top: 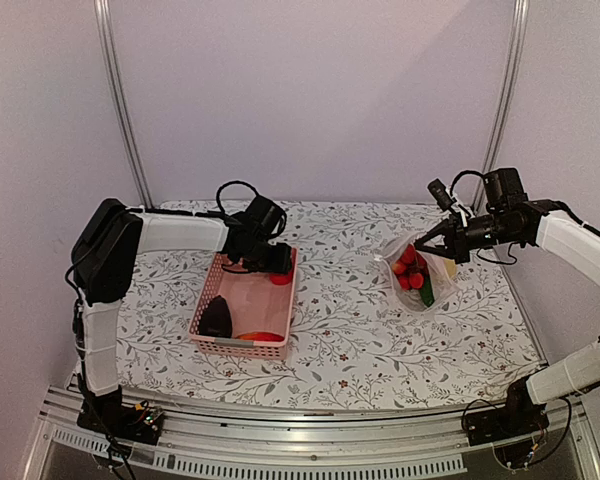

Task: Place the food in the zip-top bag and seal the zipper
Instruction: Pick up the fake fruit from the bin.

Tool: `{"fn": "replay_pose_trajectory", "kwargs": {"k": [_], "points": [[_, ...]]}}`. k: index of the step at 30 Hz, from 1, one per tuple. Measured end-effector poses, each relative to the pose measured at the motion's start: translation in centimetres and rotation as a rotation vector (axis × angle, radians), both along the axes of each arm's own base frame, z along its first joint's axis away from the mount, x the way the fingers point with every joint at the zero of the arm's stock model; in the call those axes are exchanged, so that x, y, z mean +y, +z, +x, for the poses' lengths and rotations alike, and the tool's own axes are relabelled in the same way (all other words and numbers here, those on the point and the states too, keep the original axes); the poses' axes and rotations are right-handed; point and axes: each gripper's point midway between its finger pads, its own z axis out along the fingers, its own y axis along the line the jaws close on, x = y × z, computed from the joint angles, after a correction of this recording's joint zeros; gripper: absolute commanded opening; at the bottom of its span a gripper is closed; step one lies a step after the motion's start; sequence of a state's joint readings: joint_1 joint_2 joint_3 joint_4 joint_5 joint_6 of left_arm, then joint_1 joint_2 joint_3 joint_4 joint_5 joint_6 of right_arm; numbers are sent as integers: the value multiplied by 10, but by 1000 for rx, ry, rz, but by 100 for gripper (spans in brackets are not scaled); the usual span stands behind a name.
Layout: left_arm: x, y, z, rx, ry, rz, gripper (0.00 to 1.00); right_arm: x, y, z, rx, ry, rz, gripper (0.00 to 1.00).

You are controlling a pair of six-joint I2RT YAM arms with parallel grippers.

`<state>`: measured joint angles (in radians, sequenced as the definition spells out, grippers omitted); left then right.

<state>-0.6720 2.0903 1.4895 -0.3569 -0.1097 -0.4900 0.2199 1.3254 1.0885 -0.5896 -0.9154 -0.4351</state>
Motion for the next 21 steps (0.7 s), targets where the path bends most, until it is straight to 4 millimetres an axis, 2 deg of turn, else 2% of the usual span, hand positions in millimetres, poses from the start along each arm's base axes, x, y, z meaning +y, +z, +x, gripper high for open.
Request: {"fn": "replay_pose_trajectory", "kwargs": {"k": [4,8,11,14,19,21], "points": [[-1,1,1,-1,-3,-2,40,0,0,0,0,0,0,0],[0,2,0,-4,-4,2,37,0,-1,0,2,-1,-1,0],[9,11,-8,-15,-1,25,37,0,-3,1,7,-2,-4,0],[20,35,-19,-48,5,28,37,0,-6,3,12,-6,-10,0],[36,96,-38,-157,8,-25,36,-1,-9,7,14,-21,-19,0],[40,112,-48,-189,0,-42,35,-1,-9,7,20,-26,-18,0]]}}
